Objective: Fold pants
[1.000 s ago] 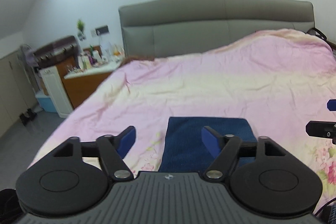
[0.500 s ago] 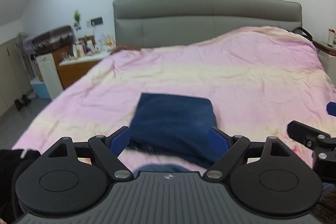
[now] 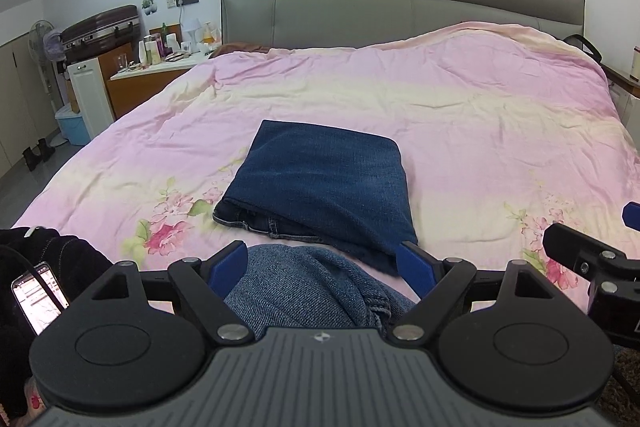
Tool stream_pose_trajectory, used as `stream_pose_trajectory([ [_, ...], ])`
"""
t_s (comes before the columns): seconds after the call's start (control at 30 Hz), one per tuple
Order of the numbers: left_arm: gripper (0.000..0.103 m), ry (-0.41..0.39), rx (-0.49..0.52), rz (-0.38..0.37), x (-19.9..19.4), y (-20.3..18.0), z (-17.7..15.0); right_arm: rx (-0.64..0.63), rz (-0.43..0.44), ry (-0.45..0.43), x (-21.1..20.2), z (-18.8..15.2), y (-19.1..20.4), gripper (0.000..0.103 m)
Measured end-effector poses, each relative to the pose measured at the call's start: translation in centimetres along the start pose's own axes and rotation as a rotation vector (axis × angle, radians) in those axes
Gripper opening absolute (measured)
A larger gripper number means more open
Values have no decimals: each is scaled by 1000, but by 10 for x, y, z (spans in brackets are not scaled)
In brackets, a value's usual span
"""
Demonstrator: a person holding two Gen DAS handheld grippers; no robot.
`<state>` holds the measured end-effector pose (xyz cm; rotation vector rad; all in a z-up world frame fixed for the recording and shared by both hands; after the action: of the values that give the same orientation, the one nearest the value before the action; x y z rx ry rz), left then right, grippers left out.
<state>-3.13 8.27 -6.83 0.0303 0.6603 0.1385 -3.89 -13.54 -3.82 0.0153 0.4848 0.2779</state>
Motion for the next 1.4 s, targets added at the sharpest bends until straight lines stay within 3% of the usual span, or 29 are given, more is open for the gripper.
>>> stream_pose_trajectory([
  [1.4, 99, -8, 0, 4, -6, -4, 2, 19, 14, 14, 0, -4, -3, 98],
])
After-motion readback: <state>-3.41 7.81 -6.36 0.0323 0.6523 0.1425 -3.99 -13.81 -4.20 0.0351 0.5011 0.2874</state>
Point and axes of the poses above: each gripper's, at about its wrist camera, not at the fingertips, and x roughly the way its jaws point, y to its left, z to its top, the point moved 5 cm from there along x, roughly the way its jaws point, and after that the axes turned 2 degrees about x, right-handed, at the moved point
